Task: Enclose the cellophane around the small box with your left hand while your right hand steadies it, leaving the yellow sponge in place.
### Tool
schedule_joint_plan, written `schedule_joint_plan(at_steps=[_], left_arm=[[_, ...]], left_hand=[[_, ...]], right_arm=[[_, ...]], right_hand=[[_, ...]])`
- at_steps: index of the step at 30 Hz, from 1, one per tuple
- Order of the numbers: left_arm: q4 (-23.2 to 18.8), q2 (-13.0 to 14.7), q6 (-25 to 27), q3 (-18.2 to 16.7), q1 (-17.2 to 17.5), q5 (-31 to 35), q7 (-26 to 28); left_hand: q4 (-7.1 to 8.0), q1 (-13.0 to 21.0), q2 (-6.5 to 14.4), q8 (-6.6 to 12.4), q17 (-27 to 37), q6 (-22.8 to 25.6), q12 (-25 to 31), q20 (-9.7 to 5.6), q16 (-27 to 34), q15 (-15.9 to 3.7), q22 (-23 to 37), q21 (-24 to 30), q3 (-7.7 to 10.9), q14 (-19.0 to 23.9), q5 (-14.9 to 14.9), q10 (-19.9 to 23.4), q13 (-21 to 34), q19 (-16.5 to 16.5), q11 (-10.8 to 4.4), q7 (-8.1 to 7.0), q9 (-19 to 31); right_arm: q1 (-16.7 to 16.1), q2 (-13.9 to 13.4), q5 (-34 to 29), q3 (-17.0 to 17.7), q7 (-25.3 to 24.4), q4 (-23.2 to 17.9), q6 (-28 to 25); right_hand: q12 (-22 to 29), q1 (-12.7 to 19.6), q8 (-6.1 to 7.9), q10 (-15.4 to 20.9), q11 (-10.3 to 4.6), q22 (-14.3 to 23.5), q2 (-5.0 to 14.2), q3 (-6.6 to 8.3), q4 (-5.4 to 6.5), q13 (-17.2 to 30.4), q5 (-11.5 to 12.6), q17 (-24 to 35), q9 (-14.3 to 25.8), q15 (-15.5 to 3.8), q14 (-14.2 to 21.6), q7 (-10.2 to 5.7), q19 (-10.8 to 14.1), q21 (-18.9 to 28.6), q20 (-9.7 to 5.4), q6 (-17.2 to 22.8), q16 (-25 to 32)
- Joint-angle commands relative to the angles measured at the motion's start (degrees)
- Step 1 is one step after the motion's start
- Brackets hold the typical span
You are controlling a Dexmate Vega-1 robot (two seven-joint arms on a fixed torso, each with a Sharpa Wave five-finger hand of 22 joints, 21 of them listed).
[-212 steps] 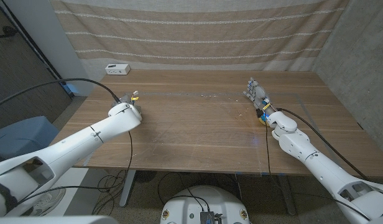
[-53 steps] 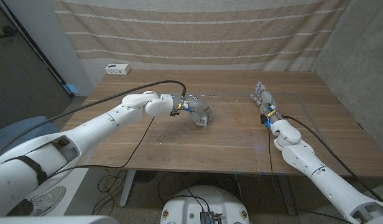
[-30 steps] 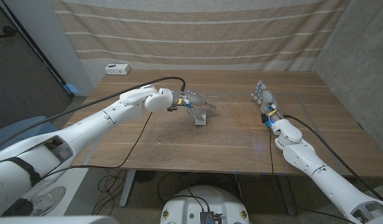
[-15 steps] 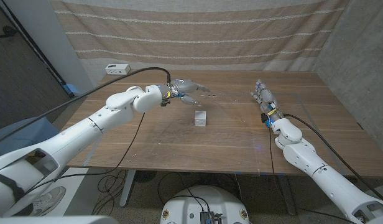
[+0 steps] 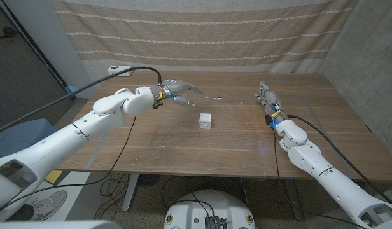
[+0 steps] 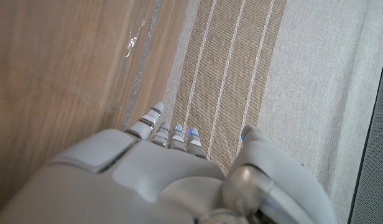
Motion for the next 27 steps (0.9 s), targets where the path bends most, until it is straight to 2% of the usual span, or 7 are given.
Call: schedule_joint_plan(at_steps=[1, 5, 8, 12, 20, 22, 27], left_arm=[[-6.6, 4.2, 10.4, -3.4, 4.9, 1.3, -2.9], [-8.6, 4.5, 15.6, -2.8, 5.2, 3.1, -6.8], [-8.6, 5.5, 15.3, -2.7, 5.1, 2.3, -8.4], [-9.4, 7.2, 14.7, -2.5, 5.1, 1.7, -10.8], [-12.0, 10.2, 14.8, -1.7, 5.4, 4.6, -15.6], [-12.5, 11.0, 14.3, -1.5, 5.4, 5.8, -16.5], [-12.8, 12.6, 12.2, -2.1, 5.8, 6.5, -17.6]], left_hand=[[-0.21, -0.2, 0.4, -0.76, -0.2, -1.1, -0.1, 0.65, 0.7, -0.38, 0.1, 0.5, 0.00, 1.4, 0.0, 0.3, -0.1, 2.5, 0.58, 0.51, 0.0], [-0.10, -0.8, 0.7, -1.41, -0.8, -2.1, -0.1, 0.62, 1.1, -0.92, 0.2, 2.0, 0.16, 3.2, 0.0, 0.5, -0.4, 7.4, 1.07, 0.93, 0.1], [-0.29, -0.9, 0.6, -1.44, -1.0, -2.1, -0.3, 0.54, 0.6, -0.93, 0.1, 2.1, 0.27, 2.5, 0.0, 0.2, -0.5, 8.7, 0.75, 0.85, 0.1], [-1.58, 0.9, 0.9, -1.18, -1.4, -1.1, -1.0, -1.59, -0.7, -0.30, -0.1, -1.8, 0.69, -1.5, 0.1, -1.3, -0.9, 0.8, -0.01, 0.09, 0.1], [-3.15, 7.0, 1.1, -0.55, -2.2, 2.3, -1.3, -1.46, -1.5, 0.34, -0.1, -4.4, 2.16, -5.4, 0.9, -2.7, -1.6, -2.3, -0.26, -1.98, 0.2], [-3.14, 8.7, 1.2, -0.59, -2.3, 2.6, -1.4, -1.58, -1.5, 0.48, -0.1, -4.9, 2.59, -6.0, 1.1, -3.3, -1.7, -2.7, -1.24, -2.38, 0.3], [-3.05, 10.4, 0.8, -0.74, -2.5, 2.7, -1.4, -1.79, -1.7, 0.55, -0.1, -5.5, 2.73, -7.2, 1.1, -3.9, -1.9, -3.3, -1.15, -2.63, 0.4]], right_arm=[[1.6, 0.8, -0.5, -1.3, 1.0, 1.1, -0.8], [2.2, 1.0, -0.4, -1.7, 1.5, 1.5, -1.0], [2.4, 1.0, -0.6, -1.8, 1.8, 1.6, -1.1], [2.4, 0.9, -0.6, -1.9, 1.8, 1.4, -1.3], [3.3, 1.2, -0.6, -2.5, 2.5, 2.1, -1.9], [3.5, 1.4, -0.6, -2.8, 2.8, 2.4, -1.9], [3.9, 1.6, -1.0, -3.3, 2.7, 2.5, -2.3]], right_hand=[[0.2, 0.7, 0.21, 0.1, 0.26, 0.3, 0.01, 0.27, -0.44, 0.2, -0.1, 0.0, 0.2, 0.20, 0.0, -0.02, 0.5, 0.2, 0.18, 0.5, 0.1], [0.2, 0.8, 0.19, 0.1, 0.29, 0.3, 0.01, 0.32, -0.51, 0.2, -0.1, 0.0, 0.2, 0.18, 0.0, -0.05, 0.5, 0.2, 0.15, 0.5, 0.0], [0.2, 0.8, 0.18, 0.1, 0.20, 0.3, 0.02, 0.35, -0.52, 0.2, -0.2, 0.0, 0.2, 0.17, 0.0, -0.07, 0.5, 0.2, 0.11, 0.5, 0.1], [0.2, 0.7, 0.19, 0.1, 0.12, 0.3, 0.08, 0.37, -0.44, 0.2, -0.3, 0.1, 0.2, 0.18, 0.0, -0.10, 0.5, 0.2, 0.09, 0.6, 0.1], [0.2, 0.5, 0.21, 0.2, 0.11, 0.3, 0.23, 0.41, -0.25, 0.2, -0.4, 0.2, 0.2, 0.05, 0.1, -0.12, 0.5, 0.2, 0.07, 0.8, 0.2], [0.2, 0.4, 0.21, 0.3, 0.16, 0.3, 0.27, 0.42, -0.20, 0.2, -0.4, 0.2, 0.2, 0.04, 0.1, -0.14, 0.5, 0.2, 0.06, 0.8, 0.2], [0.3, 0.4, 0.20, 0.3, 0.17, 0.3, 0.35, 0.47, -0.12, 0.2, -0.5, 0.3, 0.2, 0.05, 0.1, -0.12, 0.5, 0.2, 0.04, 0.8, 0.2]])
